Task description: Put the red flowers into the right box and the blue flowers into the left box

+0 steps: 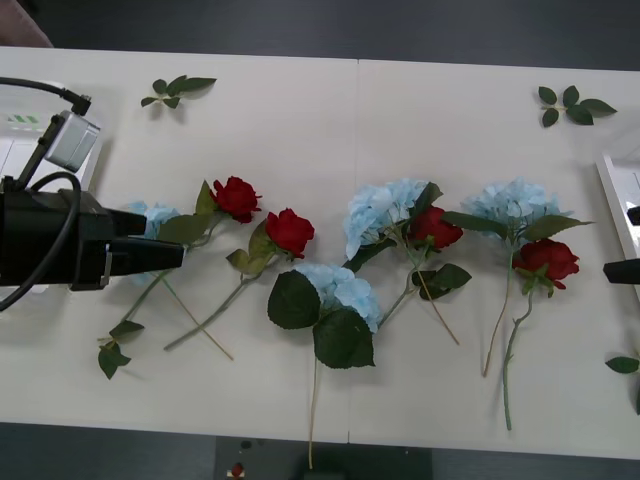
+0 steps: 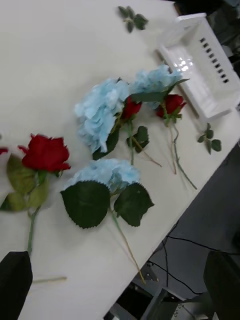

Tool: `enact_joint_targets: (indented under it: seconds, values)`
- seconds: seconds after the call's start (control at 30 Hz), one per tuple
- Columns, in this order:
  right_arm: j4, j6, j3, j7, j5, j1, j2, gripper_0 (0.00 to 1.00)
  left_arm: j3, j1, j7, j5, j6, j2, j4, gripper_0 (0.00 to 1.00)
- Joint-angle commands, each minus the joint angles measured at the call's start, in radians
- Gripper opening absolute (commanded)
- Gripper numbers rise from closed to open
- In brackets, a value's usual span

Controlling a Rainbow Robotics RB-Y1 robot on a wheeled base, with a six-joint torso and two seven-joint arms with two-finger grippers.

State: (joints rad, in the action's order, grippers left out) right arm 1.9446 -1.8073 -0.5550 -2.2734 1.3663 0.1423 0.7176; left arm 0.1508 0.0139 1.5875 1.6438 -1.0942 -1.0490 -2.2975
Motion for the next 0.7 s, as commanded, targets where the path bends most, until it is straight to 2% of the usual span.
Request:
enact_joint_targets:
  seconds: [0.03,0.37,0.53,0.7]
  values:
    - [0.007,0.016,0.030,0.198,-0.035,-0.004,0.023,1.00,0.027,0.067,-0.268,-0.108,-0.013,-0.022,-0.071,1.00]
    - [0.007,0.112,0.113,0.634,-0.133,-0.066,0.023,1.00,0.038,0.103,-0.643,-0.294,-0.168,-0.013,-0.092,1.00]
    - [0.007,0.160,0.176,0.815,-0.208,-0.078,0.023,1.00,0.010,0.074,-0.821,-0.354,-0.240,-0.013,-0.092,1.00]
    - [0.008,0.210,0.251,0.956,-0.306,-0.078,0.023,1.00,-0.068,0.031,-0.995,-0.435,-0.243,-0.013,-0.089,1.00]
